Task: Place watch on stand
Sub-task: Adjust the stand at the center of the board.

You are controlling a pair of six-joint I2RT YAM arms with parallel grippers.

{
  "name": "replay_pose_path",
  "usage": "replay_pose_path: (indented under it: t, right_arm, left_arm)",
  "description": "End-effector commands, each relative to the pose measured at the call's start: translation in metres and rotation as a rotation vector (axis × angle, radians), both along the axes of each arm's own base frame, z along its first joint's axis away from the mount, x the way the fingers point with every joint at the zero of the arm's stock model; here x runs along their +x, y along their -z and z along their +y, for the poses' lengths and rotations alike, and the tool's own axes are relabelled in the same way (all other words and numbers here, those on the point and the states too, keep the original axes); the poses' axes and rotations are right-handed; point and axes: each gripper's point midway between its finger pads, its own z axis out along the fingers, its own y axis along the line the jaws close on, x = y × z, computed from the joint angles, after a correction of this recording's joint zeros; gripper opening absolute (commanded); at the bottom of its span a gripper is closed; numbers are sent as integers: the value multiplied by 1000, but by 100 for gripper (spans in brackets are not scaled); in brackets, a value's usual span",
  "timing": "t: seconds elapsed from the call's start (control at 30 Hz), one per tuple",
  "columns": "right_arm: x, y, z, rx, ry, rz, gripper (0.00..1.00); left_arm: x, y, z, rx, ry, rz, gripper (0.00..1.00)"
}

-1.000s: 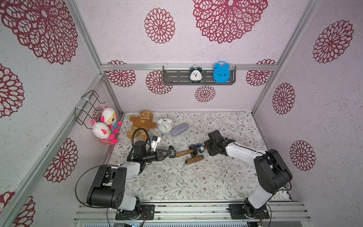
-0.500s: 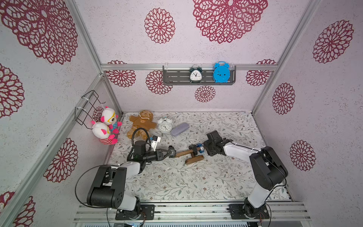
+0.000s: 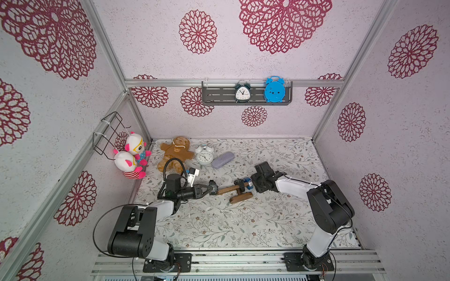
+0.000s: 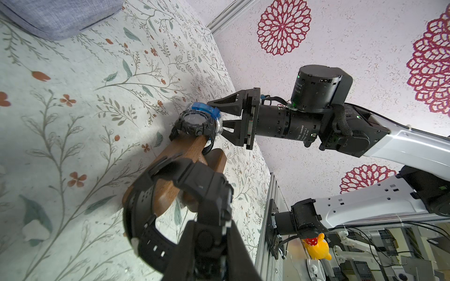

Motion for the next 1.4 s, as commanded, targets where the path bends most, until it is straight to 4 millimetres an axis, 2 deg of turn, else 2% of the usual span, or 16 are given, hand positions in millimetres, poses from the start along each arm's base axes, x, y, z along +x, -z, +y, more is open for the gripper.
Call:
replay_pose_path:
  t: [0.0,0.67,0.8,0.93,1.07,1.37]
  right_arm:
    - [4,-5,3,7,23,-21,47]
    - [-2,-3,-4,1,51,-54,35]
    - [-3,-7,-5,-2,57,-72,29]
    - [-2,-16,-7,6,77,-125,17]
    - [-5,-23,-13,18,113,-184,1]
    - [-9,-43,-27,13,179,-370,0]
  left_arm:
    - [5,-9,0,3,4,-45,10]
    - [5,-9,0,6,4,-44,10]
    - [5,-9,0,7,3,-45,10]
    - [5,-10,0,8,3,-49,10]
    - [5,-11,1,9,1,-50,10]
    - [5,-15,5,24,-18,-72,10]
